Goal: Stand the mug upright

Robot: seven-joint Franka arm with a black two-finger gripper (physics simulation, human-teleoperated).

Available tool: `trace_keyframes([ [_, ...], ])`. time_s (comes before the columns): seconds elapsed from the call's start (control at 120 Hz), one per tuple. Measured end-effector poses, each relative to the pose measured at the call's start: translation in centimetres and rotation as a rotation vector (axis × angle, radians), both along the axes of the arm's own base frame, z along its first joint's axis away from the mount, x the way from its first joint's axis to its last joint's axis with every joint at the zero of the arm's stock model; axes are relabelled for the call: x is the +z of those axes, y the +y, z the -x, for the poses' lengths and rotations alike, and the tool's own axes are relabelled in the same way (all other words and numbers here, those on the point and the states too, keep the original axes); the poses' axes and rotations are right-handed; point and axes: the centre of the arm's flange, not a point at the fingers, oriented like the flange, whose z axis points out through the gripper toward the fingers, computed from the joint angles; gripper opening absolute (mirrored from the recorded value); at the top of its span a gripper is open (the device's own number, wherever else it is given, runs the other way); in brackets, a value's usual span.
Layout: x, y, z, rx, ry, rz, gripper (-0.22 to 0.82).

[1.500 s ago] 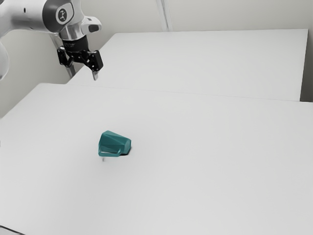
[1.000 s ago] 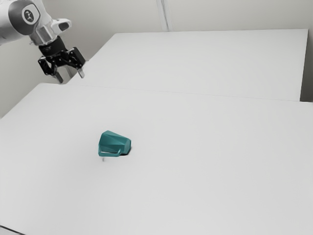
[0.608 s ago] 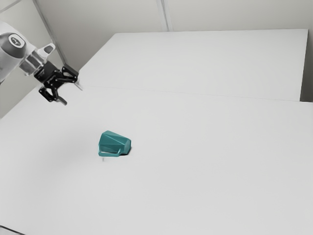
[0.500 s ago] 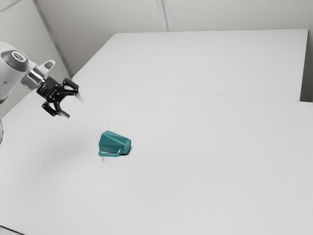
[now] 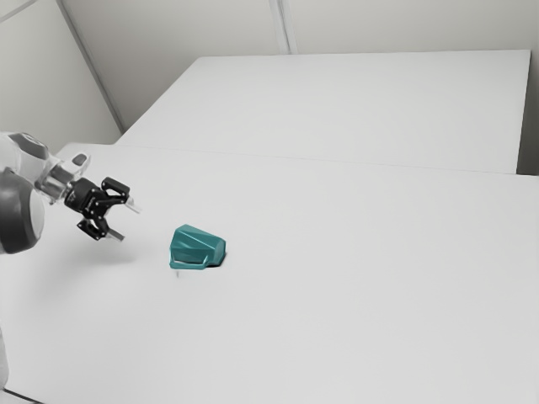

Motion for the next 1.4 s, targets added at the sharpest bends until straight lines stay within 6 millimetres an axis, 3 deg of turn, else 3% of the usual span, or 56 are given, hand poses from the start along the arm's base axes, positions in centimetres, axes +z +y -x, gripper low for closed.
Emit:
trace_keyframes([
  [0.225,-0.4,0.0,-0.3,-0.093,-0.061,0.038,0.58],
  [0.425,-1.5,-0.1,-1.9,-0.139,-0.117,0.063,0.59],
  [0.758,-2.0,-3.9,-4.4,-0.194,-0.218,0.086,0.59],
  [1.025,-1.5,-6.6,-2.5,-0.171,-0.282,0.108,0.58],
  [1.4,-3.0,-7.2,-1.7,-0.166,-0.311,0.068,0.58],
])
